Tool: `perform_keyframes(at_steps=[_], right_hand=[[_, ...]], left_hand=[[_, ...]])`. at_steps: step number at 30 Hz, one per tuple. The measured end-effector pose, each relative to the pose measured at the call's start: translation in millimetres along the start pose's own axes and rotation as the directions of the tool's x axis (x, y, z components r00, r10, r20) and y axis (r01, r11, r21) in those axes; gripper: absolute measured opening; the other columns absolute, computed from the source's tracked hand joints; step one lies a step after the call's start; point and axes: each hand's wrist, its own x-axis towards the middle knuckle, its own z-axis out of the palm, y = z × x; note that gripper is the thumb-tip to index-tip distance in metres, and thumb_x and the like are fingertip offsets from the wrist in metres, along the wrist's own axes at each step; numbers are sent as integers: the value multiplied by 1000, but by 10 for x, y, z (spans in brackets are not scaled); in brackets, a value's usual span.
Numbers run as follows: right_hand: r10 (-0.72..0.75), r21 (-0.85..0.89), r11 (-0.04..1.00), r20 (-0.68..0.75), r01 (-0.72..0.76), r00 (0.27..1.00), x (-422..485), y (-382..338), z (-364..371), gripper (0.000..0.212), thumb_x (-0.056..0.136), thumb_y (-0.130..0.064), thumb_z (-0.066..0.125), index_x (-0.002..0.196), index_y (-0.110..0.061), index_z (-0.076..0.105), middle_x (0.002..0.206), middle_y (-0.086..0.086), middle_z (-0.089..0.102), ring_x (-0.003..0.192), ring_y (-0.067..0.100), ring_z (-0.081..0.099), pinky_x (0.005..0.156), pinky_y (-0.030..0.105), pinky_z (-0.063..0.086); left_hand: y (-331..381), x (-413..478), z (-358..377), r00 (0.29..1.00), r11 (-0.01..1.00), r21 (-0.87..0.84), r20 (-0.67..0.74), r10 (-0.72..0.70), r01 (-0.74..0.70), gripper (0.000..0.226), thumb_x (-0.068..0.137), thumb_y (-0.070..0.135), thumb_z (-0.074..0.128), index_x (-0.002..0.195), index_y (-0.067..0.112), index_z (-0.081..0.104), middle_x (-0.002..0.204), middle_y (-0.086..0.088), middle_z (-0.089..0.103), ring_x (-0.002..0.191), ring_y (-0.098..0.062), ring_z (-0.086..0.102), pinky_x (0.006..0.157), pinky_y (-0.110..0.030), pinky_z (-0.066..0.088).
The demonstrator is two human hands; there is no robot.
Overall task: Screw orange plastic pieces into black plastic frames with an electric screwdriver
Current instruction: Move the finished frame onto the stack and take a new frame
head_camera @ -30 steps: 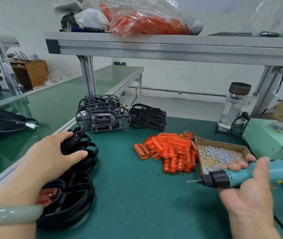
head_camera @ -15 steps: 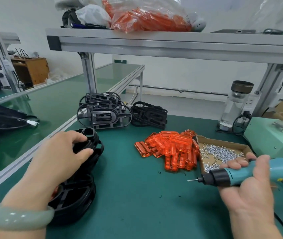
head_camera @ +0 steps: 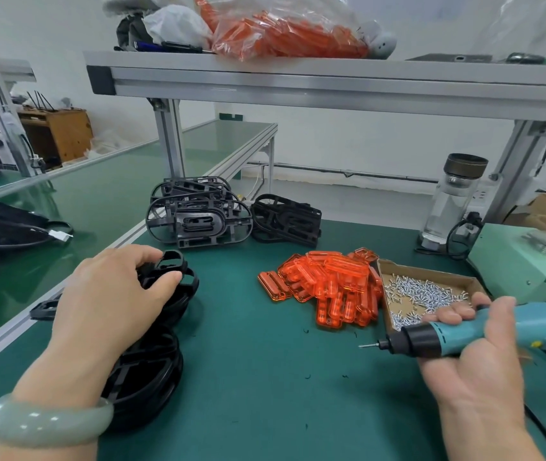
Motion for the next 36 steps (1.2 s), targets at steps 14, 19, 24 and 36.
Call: perform_keyframes(at_steps=[14, 19, 24, 36], right_hand=[[9, 15, 1000, -1, -9, 1000, -7, 3, 0, 26, 76, -46, 65, 85, -26, 52, 62, -14, 48, 51, 2, 47, 55, 13, 46], [-6, -19, 1000, 6, 6, 1000, -4, 12, -6, 26, 75, -48, 64, 86, -27, 52, 62, -15, 48, 52, 2, 47, 57, 14, 46], [-8, -13, 1000, 5, 8, 1000, -7, 4, -14, 27, 74, -47, 65, 86, -26, 52, 62, -14, 48, 51, 2, 48, 57, 15, 46], [-9, -27, 1000, -2, 9, 1000, -16, 19, -24, 26, 76, -48, 64, 85, -27, 52, 62, -15, 48, 53, 2, 48, 59, 15, 45]], left_hand=[[-90, 33, 58, 996, 996, 42, 19, -85, 84, 43, 79, 2, 59, 119, 16, 62, 106, -13, 68, 99, -37, 58, 84, -41, 45], [175, -153, 64, 997, 995, -68, -23, 69, -71, 41, 75, 7, 67, 113, 21, 64, 96, -4, 70, 88, -29, 63, 82, -37, 47], [292, -282, 125, 984, 984, 15, 18, 175, -175, 44, 76, 26, 73, 118, 23, 61, 101, 1, 68, 96, -26, 56, 85, -35, 42], [250, -364, 39, 998, 998, -21, -38, 58, -58, 30, 81, 38, 63, 108, 28, 65, 88, 9, 64, 83, -20, 59, 69, -29, 39]])
